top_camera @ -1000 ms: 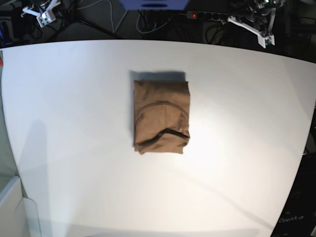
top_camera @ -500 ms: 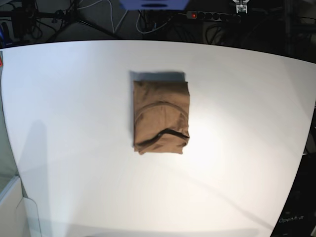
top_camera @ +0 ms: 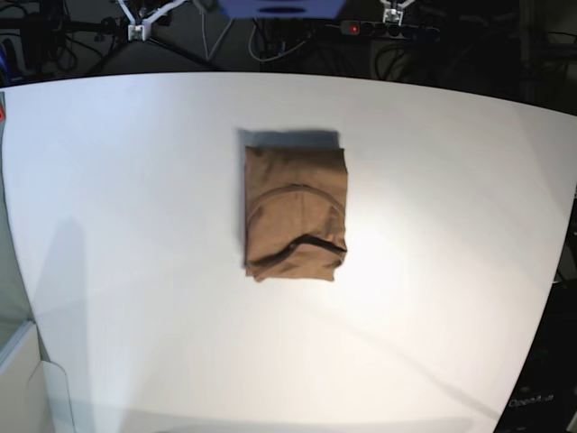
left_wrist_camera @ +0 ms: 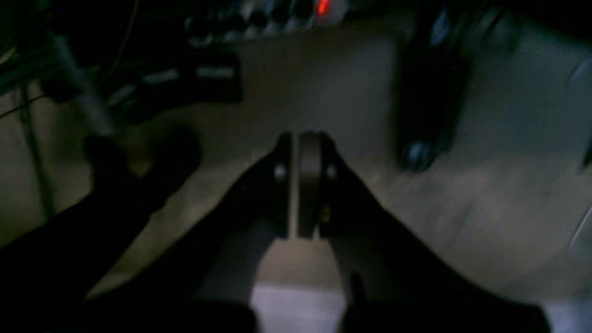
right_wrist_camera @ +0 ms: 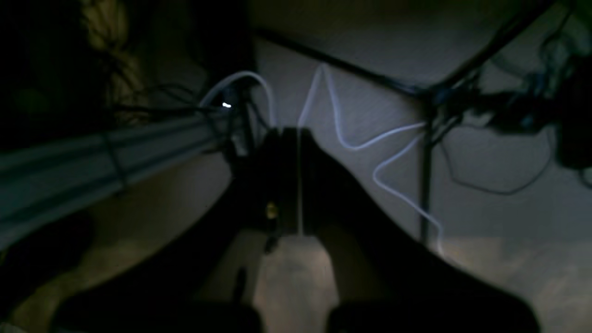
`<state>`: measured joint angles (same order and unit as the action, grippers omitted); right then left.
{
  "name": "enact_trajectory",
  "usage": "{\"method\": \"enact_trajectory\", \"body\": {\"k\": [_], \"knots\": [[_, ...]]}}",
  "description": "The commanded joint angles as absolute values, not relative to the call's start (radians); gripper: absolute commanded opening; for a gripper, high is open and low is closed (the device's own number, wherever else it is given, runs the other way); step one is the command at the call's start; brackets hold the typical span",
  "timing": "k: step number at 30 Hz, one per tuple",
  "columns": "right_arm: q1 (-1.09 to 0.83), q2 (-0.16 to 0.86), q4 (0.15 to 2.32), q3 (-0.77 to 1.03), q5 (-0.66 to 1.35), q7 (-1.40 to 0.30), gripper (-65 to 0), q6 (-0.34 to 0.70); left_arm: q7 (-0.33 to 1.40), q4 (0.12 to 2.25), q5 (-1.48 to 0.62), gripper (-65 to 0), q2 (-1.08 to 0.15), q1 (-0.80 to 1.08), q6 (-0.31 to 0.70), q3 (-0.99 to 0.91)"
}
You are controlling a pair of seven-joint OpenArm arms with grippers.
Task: Fold the T-shirt properly
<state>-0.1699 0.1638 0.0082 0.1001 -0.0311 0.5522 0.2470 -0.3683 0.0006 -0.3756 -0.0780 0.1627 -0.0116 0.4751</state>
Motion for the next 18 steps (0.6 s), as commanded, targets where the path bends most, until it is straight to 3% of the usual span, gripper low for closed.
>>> {"method": "enact_trajectory", "body": {"k": [1,4,10,18], "knots": [[-0.196,0.16,0.0,0.099,-0.03,0.529,-64.9,0.22,-0.381,0.0,-0.395,-62.6,-0.084,0.154,-0.007,0.476],[-0.196,0.133,0.03,0.091,-0.033,0.47,-64.9,0.162,-0.381,0.0,-0.435,-62.6,-0.082,0.128,0.03,0.476],[-0.14,0.122,0.044,0.096,-0.028,0.424,-64.3,0.145,-0.315,0.0,-0.573,-62.5,-0.081,0.082,0.09,0.476],[-0.131,0.111,0.048,0.091,-0.033,0.424,-45.4,0.145,-0.202,0.045,-0.625,-62.4,-0.082,0.031,0.081,0.475]]}}
